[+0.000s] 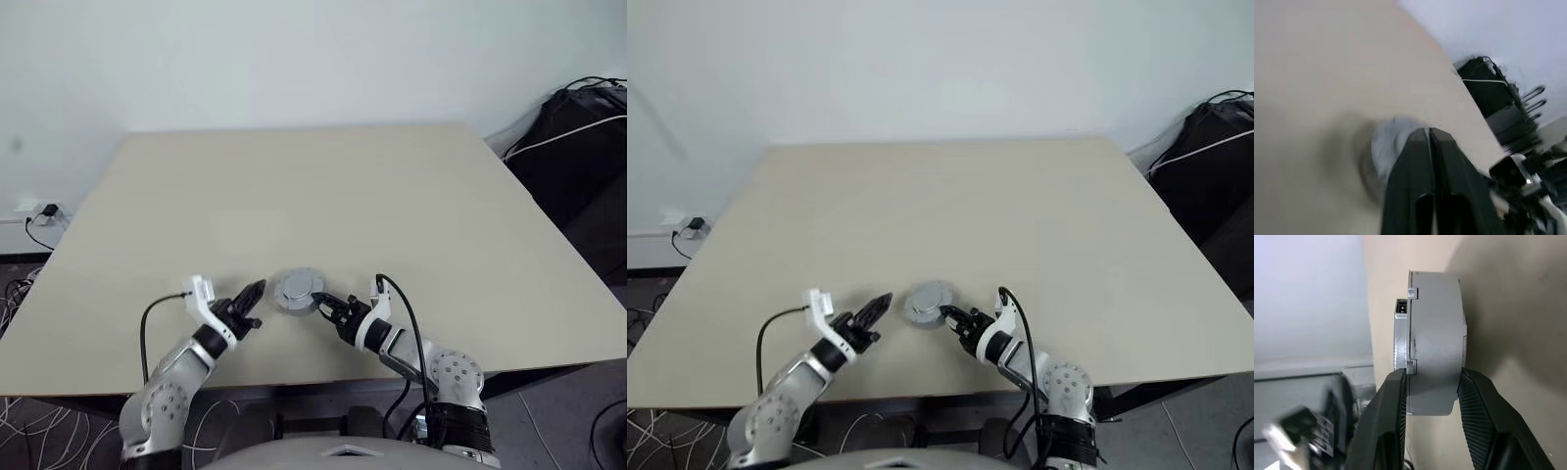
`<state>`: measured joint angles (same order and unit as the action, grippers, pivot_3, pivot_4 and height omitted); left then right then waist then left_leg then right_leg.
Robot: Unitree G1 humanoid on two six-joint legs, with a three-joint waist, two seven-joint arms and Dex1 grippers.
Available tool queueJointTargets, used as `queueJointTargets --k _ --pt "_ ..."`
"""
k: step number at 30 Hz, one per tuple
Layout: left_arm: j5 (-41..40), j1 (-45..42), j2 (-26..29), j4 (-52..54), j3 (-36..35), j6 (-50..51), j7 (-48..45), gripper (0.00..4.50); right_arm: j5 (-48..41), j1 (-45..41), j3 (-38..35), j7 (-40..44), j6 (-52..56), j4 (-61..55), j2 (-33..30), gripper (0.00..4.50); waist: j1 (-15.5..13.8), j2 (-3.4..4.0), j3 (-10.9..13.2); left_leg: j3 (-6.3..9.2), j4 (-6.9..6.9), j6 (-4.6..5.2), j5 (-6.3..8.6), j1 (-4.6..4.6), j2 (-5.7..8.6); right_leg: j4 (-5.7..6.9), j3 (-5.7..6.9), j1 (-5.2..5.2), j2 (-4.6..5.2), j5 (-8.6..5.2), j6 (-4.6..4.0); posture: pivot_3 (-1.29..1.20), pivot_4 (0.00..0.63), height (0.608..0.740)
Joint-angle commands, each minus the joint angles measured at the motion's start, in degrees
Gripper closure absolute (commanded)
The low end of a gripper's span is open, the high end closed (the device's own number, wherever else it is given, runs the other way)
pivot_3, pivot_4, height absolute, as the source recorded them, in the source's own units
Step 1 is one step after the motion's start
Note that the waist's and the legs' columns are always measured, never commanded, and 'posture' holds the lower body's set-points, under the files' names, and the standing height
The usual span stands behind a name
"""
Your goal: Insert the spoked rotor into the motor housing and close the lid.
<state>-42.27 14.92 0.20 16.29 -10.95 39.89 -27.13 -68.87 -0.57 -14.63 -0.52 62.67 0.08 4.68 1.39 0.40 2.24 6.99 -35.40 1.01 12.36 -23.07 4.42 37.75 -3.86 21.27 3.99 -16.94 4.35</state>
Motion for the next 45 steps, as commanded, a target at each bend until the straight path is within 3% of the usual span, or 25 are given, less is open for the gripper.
queueJointTargets --k 1,11,28,45 --pt "-6.7 2.3 -1.0 0.3 -1.6 3.8 1.4 3.23 -4.6 -0.9 0.5 0.5 -0.9 -3.9 3.8 3.27 0.0 -0.01 0.0 0.01 0.00 0.00 0.00 0.00 0.00 0.00 0.01 0.00 0.00 0.00 0.00 0.00 0.000 0.740" --pt "-28.5 5.9 -8.0 -3.4 -7.9 7.7 7.4 0.02 -10.7 -1.4 1.3 0.1 -2.0 -7.0 3.7 3.27 0.1 -0.05 0.2 0.03 -0.03 -0.09 0.06 -0.06 -0.01 0.00 0.02 0.04 0.01 -0.08 0.05 0.00 0.000 0.740" --pt "-38.8 6.0 -7.7 -5.3 -2.3 4.7 6.1 0.00 -19.2 1.2 7.0 -3.0 -0.3 -9.4 -0.8 3.27 0.0 -0.07 0.2 0.02 -0.18 0.03 -0.02 -0.33 0.00 0.01 0.04 0.23 -0.04 -0.18 -0.37 0.00 0.000 0.740" --pt "-40.5 5.2 -6.6 -6.0 0.6 1.8 4.7 0.00 -23.1 2.5 11.0 -4.3 0.6 -9.9 -4.3 3.27 -0.2 -0.08 0.2 0.00 -0.29 0.15 -0.08 -0.35 0.00 0.03 0.02 0.21 -0.27 -0.17 -0.37 0.00 0.000 0.740"
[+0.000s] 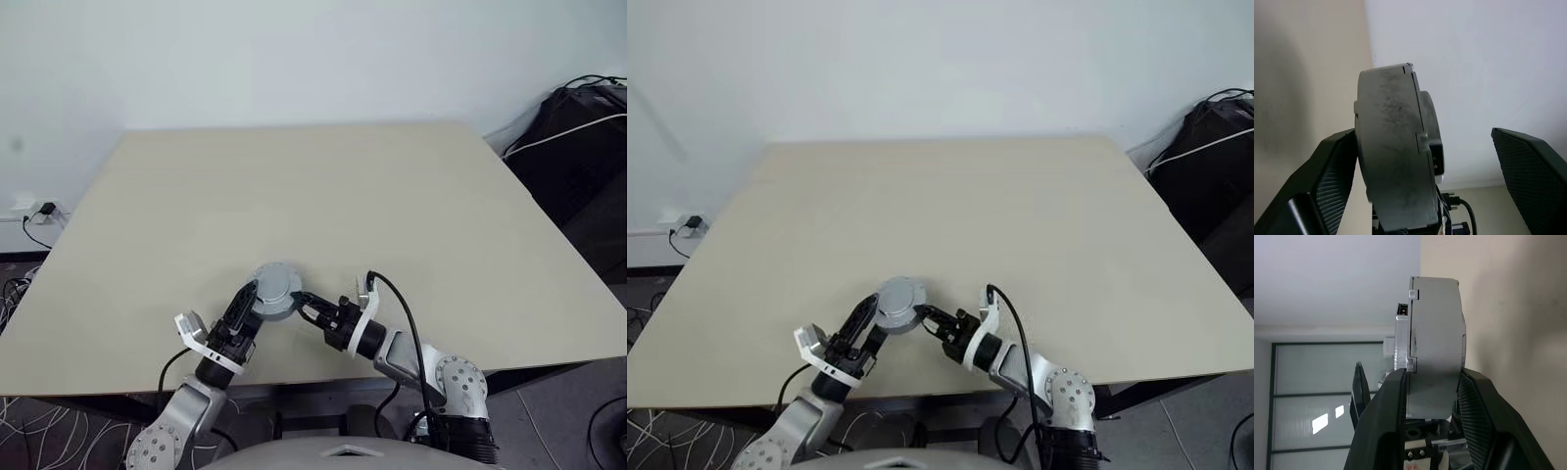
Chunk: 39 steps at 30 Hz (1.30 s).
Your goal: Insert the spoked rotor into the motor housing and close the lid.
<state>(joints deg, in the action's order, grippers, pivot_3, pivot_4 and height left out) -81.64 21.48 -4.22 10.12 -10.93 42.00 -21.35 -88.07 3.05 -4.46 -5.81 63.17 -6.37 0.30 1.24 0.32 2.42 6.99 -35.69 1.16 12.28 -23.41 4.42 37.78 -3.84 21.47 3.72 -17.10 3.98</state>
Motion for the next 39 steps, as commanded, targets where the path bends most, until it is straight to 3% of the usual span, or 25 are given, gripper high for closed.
queueJointTargets --k 1,2,5,10,11,22,31,32,39 --pt "-1.2 -1.3 -2.1 0.1 0.7 -0.4 -1.2 0.00 -4.1 -1.0 1.0 0.9 0.0 -3.5 -0.1 3.27 0.0 -0.01 0.0 0.00 -0.02 0.00 0.00 0.00 0.00 0.00 0.00 -0.01 0.00 0.00 0.00 0.00 0.000 0.740" --pt "-1.2 -1.3 -2.0 0.1 0.8 -0.4 -1.3 0.00 -4.3 -1.0 1.2 0.8 -0.2 -3.5 -0.3 3.27 0.0 -0.01 0.0 0.00 -0.03 0.00 0.00 0.00 0.00 0.00 0.00 -0.01 0.00 0.00 0.01 0.00 0.000 0.740" --pt "-1.4 -1.3 -1.7 -0.2 1.1 0.0 -1.4 0.56 -4.8 -0.9 1.6 0.5 -0.6 -3.6 -0.8 3.27 0.0 -0.01 0.0 0.00 -0.03 0.00 0.00 0.00 0.00 0.00 0.00 -0.01 -0.01 0.01 0.01 0.00 0.000 0.740" --pt "-1.3 -1.2 -1.3 -0.4 1.3 0.4 -1.2 2.27 -5.4 -0.9 2.3 0.3 -1.4 -3.7 -1.4 3.27 -0.1 -0.01 0.0 0.00 -0.05 0.01 0.00 0.00 0.00 0.01 0.00 -0.02 -0.02 0.01 0.02 0.00 0.000 0.740" --pt "-1.4 -1.2 -1.3 -0.4 1.3 0.4 -1.2 2.40 -5.3 -0.9 2.4 0.3 -1.6 -3.7 -1.4 3.27 -0.1 -0.02 0.0 0.00 -0.07 0.01 0.00 -0.01 0.00 0.01 0.00 -0.02 -0.01 0.01 0.02 0.00 0.000 0.740" --pt "-1.6 -1.6 -2.3 0.8 0.6 -2.5 -0.5 2.40 3.2 -0.7 2.6 3.6 -6.3 -7.1 -3.0 3.27 -0.1 -0.02 0.0 0.00 -0.21 0.03 0.00 -0.01 0.00 0.02 0.00 -0.08 -0.04 0.05 0.09 0.00 0.000 0.740" --pt "1.0 -5.2 -2.3 1.4 -2.5 -10.4 3.2 2.40 7.9 0.3 0.8 5.8 -9.1 -9.2 -6.3 0.35 -0.6 -0.06 0.0 -0.01 -0.25 0.03 0.00 -0.01 -0.01 0.03 -0.01 -0.09 -0.06 0.08 0.10 0.00 0.000 0.740" --pt "2.0 -6.1 -2.3 1.4 -3.3 -12.4 4.8 2.40 12.6 0.6 2.2 6.3 -10.3 -10.8 -8.1 0.01 -0.6 -0.06 0.0 -0.01 -0.25 0.03 0.00 -0.01 -0.01 0.03 -0.01 -0.09 -0.06 0.08 0.10 0.00 0.000 0.740" --pt "9.8 -15.5 -1.2 -3.9 -8.7 -22.9 14.2 2.40 47.0 3.4 16.4 16.4 -28.2 -19.2 -19.7 0.00 -0.9 -0.37 -0.2 -0.10 -0.35 0.04 -0.05 0.03 -0.03 0.03 -0.02 -0.14 -0.15 0.31 0.41 0.00 0.000 0.740"
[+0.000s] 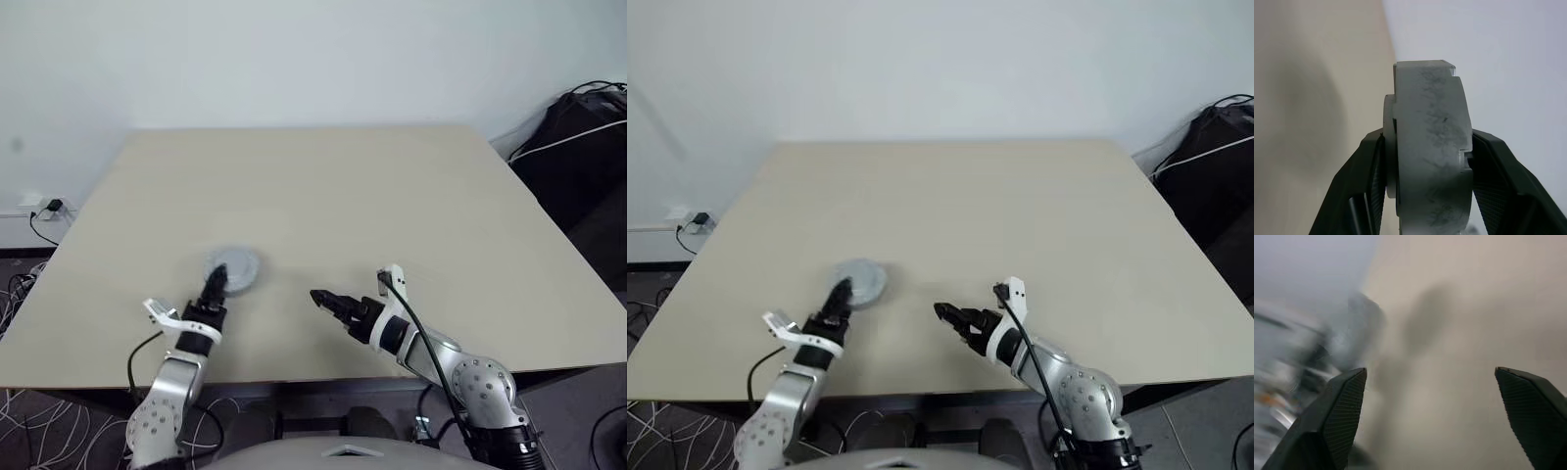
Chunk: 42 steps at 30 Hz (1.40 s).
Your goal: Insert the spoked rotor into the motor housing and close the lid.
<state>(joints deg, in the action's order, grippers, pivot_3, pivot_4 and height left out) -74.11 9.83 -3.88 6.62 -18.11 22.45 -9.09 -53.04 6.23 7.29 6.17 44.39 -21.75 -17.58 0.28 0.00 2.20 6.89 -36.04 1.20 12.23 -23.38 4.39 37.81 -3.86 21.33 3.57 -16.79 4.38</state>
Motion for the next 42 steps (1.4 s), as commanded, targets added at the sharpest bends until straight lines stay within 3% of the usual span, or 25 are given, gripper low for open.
queueJointTargets --k 1,6,9,21,31,38,42 --pt "3.1 -5.5 -1.2 -1.8 -2.3 -4.1 2.8 2.40 17.1 0.5 6.4 5.1 -13.1 -3.4 -2.9 0.00 0.0 -0.10 -0.1 0.00 -0.01 -0.01 0.00 0.02 0.00 -0.01 0.00 -0.05 -0.01 0.06 0.11 0.00 0.000 0.740" --pt "6.0 -13.7 1.5 -10.7 -5.6 -5.1 3.2 2.40 32.0 2.3 9.9 6.9 -27.4 0.6 -2.9 0.00 -0.5 -0.55 -0.2 -0.01 -0.13 0.02 -0.03 0.10 0.03 -0.02 0.00 -0.19 -0.02 0.14 0.24 0.00 0.000 0.740" --pt "7.8 -17.7 2.6 -15.1 -6.6 -5.0 2.2 2.40 36.1 3.1 10.2 7.6 -31.5 2.3 -1.7 0.00 -0.6 -0.67 -0.2 0.00 -0.13 0.03 -0.06 0.19 0.03 -0.02 0.01 -0.30 -0.03 0.18 0.24 0.00 0.000 0.740" --pt "19.7 -34.6 6.1 -36.5 -9.7 -10.2 -0.4 2.40 39.8 5.0 8.1 10.4 -33.2 4.1 1.6 0.00 -1.1 -0.75 -0.2 0.04 -0.12 -0.03 -0.28 0.33 0.01 0.02 0.02 -0.40 -0.09 0.44 0.26 0.00 0.000 0.740" --pt "26.3 -42.9 8.2 -51.8 -12.8 -10.3 4.0 2.40 41.6 4.9 7.8 11.7 -32.5 4.2 2.6 0.00 -1.3 -0.80 -0.2 0.13 -0.11 -0.04 -0.35 0.40 0.03 0.06 0.07 -0.46 -0.09 0.50 0.33 0.00 0.000 0.740" --pt "28.1 -39.8 7.2 -47.7 -12.2 -5.6 4.5 0.17 42.4 5.2 7.5 11.5 -32.0 4.1 3.2 0.00 -1.1 -0.80 -0.2 0.14 -0.11 -0.25 -0.25 0.70 0.04 0.07 0.07 -0.75 -0.07 0.51 0.38 0.00 0.000 0.740" --pt "28.3 -33.7 6.6 -39.0 -10.8 0.0 5.6 0.03 43.0 5.0 7.4 11.2 -31.7 4.5 3.9 0.00 -0.5 -0.71 -0.3 0.10 -0.03 -0.25 -0.25 0.75 0.03 0.06 -0.01 -0.73 -0.05 0.53 0.35 0.00 0.000 0.740"
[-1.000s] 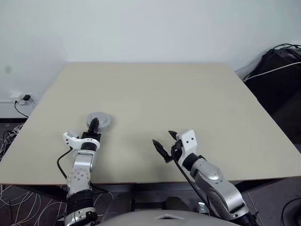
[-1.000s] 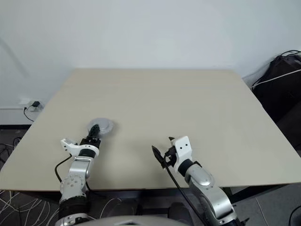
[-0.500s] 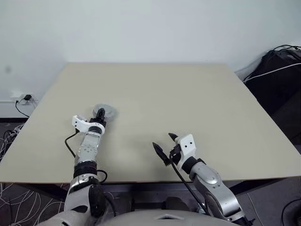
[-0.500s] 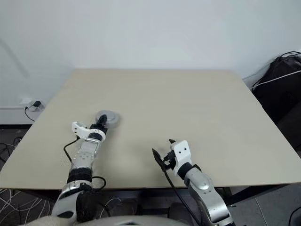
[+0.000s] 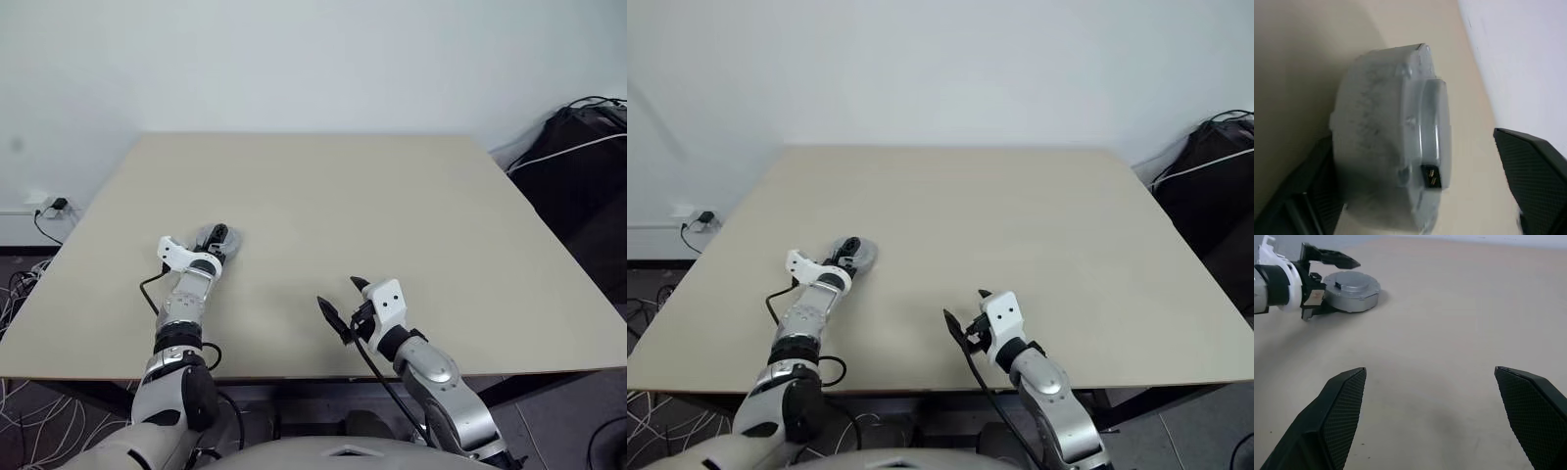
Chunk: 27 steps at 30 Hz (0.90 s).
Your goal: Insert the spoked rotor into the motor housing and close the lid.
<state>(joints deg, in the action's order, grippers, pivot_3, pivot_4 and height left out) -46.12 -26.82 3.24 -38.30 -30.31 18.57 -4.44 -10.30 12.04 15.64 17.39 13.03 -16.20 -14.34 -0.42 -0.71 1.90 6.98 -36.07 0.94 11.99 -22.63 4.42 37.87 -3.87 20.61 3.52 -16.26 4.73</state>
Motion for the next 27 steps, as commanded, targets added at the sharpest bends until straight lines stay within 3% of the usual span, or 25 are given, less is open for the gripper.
queueJointTargets --k 1,8,13,20,27 --pt "0.4 4.6 -0.6 8.1 1.9 5.6 1.3 0.03 0.4 -0.9 -0.9 0.0 -0.2 -1.0 0.8 0.00 0.3 0.01 0.0 0.01 0.02 0.00 0.00 0.00 0.00 0.00 0.00 0.01 0.01 0.00 -0.01 0.00 0.000 0.740" --pt "2.7 19.8 2.4 27.6 9.3 17.9 -0.1 0.03 -0.2 -1.0 -1.4 0.9 1.7 -1.1 1.7 0.00 1.1 0.40 -0.4 -0.01 0.09 0.00 0.04 0.08 0.01 -0.03 -0.03 -0.04 0.07 -0.04 -0.08 0.00 0.000 0.740" --pt "8.0 30.4 7.7 39.4 18.3 18.0 -7.8 0.03 -0.5 -0.7 -2.1 1.2 2.9 -1.1 2.2 0.00 1.1 0.67 -0.6 -0.03 0.14 -0.02 0.05 0.18 -0.03 0.01 -0.04 -0.09 0.08 -0.34 -0.51 0.00 0.000 0.740" --pt "24.6 41.8 11.4 48.4 30.2 -6.4 -19.1 0.03 0.7 1.1 -2.6 1.2 0.1 -0.6 2.5 0.00 0.6 0.78 -0.4 -0.05 0.17 -0.02 0.05 0.08 -0.02 -0.06 -0.02 -0.07 0.53 -0.53 -0.41 0.00 0.000 0.740" --pt "35.2 48.7 6.7 47.2 34.3 -27.0 -17.0 0.03 4.1 4.9 -4.3 -2.4 -8.3 0.6 4.2 0.00 0.3 0.81 -0.4 -0.06 0.41 -0.02 0.06 0.01 -0.02 -0.11 -0.03 0.06 0.61 -0.66 -0.46 0.00 0.000 0.740"
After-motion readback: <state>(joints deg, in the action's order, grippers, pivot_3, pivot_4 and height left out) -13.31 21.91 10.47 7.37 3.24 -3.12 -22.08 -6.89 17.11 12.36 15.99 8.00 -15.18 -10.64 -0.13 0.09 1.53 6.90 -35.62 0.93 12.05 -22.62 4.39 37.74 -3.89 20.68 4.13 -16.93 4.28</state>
